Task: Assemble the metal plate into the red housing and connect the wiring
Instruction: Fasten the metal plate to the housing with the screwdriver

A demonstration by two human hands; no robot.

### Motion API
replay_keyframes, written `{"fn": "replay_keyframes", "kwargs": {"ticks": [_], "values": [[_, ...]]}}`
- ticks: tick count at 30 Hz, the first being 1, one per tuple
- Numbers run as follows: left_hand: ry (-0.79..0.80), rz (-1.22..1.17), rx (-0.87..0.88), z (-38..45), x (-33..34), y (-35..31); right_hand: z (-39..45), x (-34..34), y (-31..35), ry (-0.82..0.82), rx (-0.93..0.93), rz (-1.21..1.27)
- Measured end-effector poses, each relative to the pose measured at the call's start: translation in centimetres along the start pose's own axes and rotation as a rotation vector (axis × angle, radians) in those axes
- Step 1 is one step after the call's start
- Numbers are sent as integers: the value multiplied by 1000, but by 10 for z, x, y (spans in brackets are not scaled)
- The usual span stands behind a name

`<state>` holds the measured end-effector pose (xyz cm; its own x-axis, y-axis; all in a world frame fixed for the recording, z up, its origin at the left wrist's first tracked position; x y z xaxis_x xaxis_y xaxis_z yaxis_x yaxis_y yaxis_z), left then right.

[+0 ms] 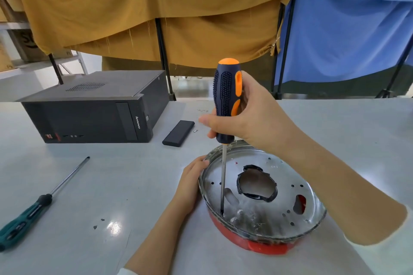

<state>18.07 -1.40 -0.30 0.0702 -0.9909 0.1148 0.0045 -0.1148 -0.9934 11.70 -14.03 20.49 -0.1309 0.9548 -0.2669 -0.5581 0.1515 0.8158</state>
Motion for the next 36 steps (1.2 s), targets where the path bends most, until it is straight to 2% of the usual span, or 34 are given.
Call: {"fn": "replay_keyframes", "kwargs": {"ticks": [2, 5, 7, 9, 12, 14, 16, 19, 21, 23, 27, 29, 36], "values": [[7, -3, 3, -1, 1, -1, 1, 0, -3, 28, 34, 23], [17, -5, 7, -1, 1, -1, -7, 2, -5, 339, 125, 207], [21, 7, 24, -1, 1, -3, -14, 2, -1, 471, 127, 318], [38, 24, 45, -1, 3, -5, -13, 2, -3, 405, 95, 222], [47, 28, 47, -1, 5, -5, -3, -1, -10, 83, 94, 6], [35, -8, 35, -4, 4, -6, 0, -2, -13, -55, 63, -100], [38, -42, 20, -5, 4, -6, 0, 0, -15, 25, 77, -72], [24, -38, 21, -2, 3, -4, -10, 4, -12, 346, 125, 242], [17, -15, 26, 0, 2, -3, -17, 3, -5, 467, 76, 358], [20, 19, 52, 1, 2, -4, -15, 1, -2, 427, 52, 306], [45, 42, 74, 0, 3, -5, -4, -5, -11, 56, 77, 77], [31, 33, 51, -1, 3, -4, -2, -4, -14, -34, 54, 2], [8, -31, 8, 0, 2, -1, -14, 1, -9, 409, 110, 364]]}}
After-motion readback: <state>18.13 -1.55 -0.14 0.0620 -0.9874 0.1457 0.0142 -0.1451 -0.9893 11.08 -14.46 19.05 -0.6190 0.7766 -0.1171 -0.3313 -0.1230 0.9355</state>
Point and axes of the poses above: each hand's wrist, its own z-axis towards the middle knuckle, its own x-axis out of the palm, y = z × x, the point moved 6 cm from there along z, towards the middle knuckle, and after that the axes turned 6 degrees about -y, right-handed, at the moved point
